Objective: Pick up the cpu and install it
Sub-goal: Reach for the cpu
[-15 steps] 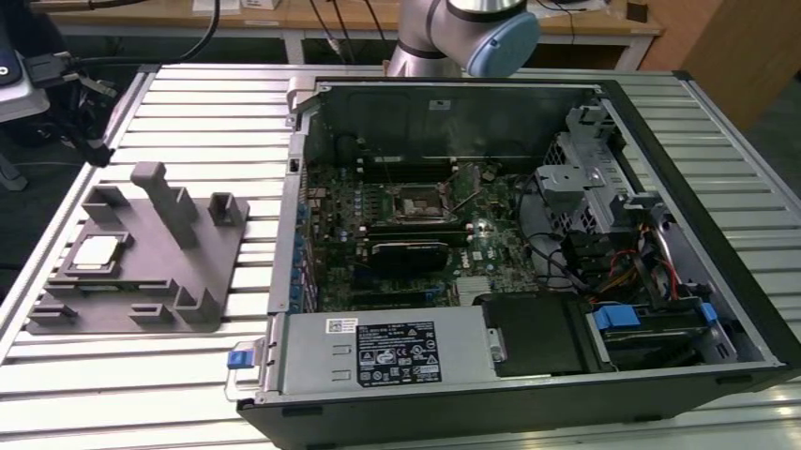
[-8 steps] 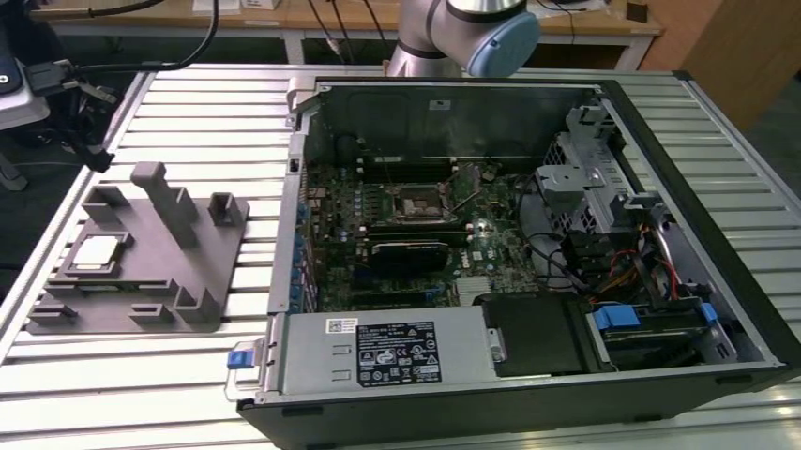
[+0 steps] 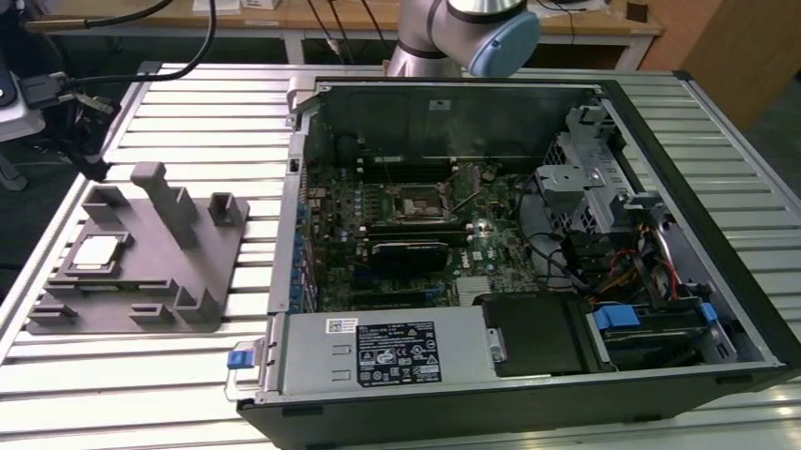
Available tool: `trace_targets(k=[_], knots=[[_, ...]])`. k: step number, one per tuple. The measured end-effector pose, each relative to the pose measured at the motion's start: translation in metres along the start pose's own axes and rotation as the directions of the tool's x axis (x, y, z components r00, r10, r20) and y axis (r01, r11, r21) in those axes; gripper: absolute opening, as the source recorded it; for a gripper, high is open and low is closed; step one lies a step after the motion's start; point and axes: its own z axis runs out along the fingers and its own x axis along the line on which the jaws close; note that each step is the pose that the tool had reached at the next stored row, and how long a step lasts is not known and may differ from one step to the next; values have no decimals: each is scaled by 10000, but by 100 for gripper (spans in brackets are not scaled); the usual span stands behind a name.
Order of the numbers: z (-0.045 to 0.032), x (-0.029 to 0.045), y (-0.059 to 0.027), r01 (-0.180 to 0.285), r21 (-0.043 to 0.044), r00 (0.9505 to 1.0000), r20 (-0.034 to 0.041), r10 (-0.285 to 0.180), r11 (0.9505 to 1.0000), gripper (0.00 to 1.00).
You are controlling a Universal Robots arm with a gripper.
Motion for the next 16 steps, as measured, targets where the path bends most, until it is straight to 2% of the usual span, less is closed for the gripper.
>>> trace_targets(k=[9,16], knots=[[38,-3,-139,0,-1,10000,0,0,10000,11],[40,-1,-146,0,0,10000,-1,0,10000,11]])
